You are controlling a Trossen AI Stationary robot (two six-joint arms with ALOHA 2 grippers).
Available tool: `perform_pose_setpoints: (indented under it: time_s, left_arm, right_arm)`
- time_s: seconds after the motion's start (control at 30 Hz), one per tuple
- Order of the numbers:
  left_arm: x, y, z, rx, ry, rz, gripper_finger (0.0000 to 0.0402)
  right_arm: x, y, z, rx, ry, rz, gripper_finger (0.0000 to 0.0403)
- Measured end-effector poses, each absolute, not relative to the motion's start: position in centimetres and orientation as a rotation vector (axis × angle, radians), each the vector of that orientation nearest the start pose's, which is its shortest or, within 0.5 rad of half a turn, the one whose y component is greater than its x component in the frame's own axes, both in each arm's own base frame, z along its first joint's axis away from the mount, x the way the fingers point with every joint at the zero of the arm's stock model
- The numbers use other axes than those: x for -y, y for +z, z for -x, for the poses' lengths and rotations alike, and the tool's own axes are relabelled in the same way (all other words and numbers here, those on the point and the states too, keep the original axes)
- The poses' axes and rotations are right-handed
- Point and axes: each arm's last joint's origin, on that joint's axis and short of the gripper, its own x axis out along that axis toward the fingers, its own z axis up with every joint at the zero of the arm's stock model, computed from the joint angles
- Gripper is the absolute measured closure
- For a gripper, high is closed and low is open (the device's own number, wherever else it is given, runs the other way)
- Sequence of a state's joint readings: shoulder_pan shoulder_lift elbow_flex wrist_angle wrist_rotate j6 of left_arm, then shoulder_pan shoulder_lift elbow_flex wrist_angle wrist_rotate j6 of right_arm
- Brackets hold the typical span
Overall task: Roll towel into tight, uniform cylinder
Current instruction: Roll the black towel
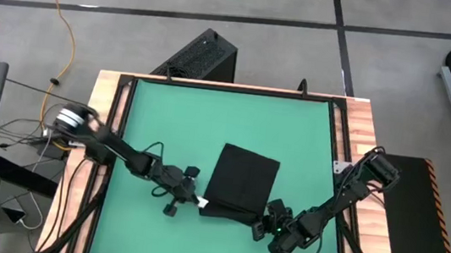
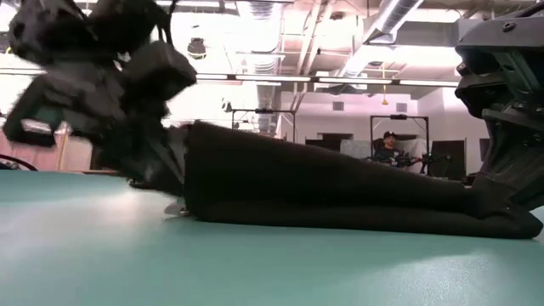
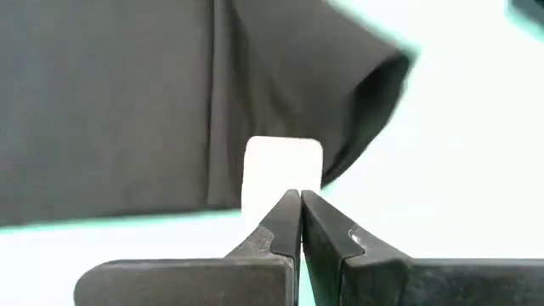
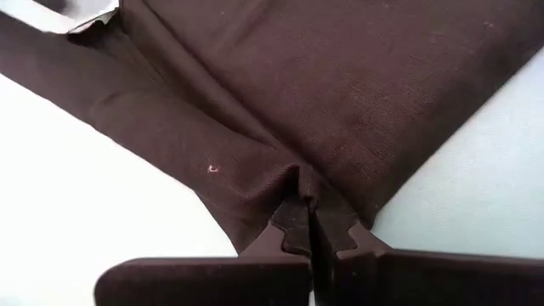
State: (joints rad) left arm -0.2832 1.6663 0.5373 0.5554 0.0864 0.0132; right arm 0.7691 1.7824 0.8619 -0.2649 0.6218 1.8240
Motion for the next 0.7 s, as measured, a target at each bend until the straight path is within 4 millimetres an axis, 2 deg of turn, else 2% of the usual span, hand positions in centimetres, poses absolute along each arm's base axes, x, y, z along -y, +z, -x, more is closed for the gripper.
perform_pose_setpoints:
  time_s: [0.1, 0.17, 0.33, 0.53, 0.7]
  left_arm:
    - [9.7, 14.3, -26.4, -0.489, -0.414, -0.138, 0.0401]
    - [11.2, 14.8, -25.8, -0.449, -0.438, -0.208, 0.0401]
    - [13.4, 14.3, -25.6, -0.403, -0.430, -0.296, 0.0401]
    - [14.6, 14.2, -27.8, -0.394, -0.470, -0.356, 0.0401]
    - [14.7, 12.8, -28.7, -0.464, -0.487, -0.387, 0.0401]
  right_arm:
    - [-20.0, 11.8, -23.2, -0.673, -0.648, -0.927, 0.0398]
    - [-20.0, 11.9, -23.3, -0.678, -0.637, -0.922, 0.0398]
    - [-19.9, 11.9, -23.5, -0.682, -0.627, -0.910, 0.0398]
    - [-19.9, 11.8, -23.5, -0.683, -0.628, -0.908, 0.0398]
    - [-19.9, 11.8, -23.4, -0.685, -0.630, -0.902, 0.0398]
